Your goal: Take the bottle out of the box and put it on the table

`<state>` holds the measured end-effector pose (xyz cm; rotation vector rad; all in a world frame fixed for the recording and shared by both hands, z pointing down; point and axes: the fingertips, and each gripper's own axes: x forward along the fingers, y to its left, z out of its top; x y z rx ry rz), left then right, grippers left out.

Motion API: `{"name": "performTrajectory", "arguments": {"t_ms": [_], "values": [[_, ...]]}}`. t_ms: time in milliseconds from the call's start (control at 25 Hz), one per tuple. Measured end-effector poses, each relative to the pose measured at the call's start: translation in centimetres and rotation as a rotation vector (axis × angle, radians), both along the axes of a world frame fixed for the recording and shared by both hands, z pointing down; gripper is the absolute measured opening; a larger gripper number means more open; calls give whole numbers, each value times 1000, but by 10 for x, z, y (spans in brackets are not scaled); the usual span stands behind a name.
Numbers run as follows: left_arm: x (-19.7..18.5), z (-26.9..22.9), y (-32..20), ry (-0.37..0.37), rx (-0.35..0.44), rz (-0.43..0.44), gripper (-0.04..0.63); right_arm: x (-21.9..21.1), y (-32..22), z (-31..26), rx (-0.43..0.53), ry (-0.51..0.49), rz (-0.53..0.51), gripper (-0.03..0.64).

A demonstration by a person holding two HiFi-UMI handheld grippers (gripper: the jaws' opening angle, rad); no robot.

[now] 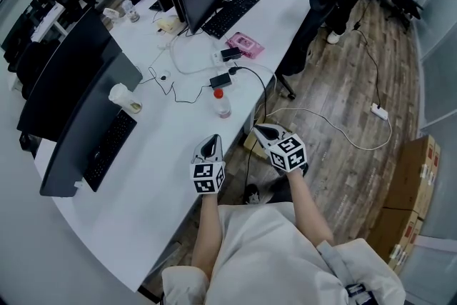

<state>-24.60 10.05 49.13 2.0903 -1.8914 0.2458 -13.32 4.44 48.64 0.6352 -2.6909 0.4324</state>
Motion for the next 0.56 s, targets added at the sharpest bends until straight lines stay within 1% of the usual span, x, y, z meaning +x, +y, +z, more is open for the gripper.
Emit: {"name": "performTrajectory", "arguments": {"t_ms": [560], "values": [[-1, -1, -2, -6, 2, 5, 14, -1, 0, 1, 11, 13, -12, 38]]}}
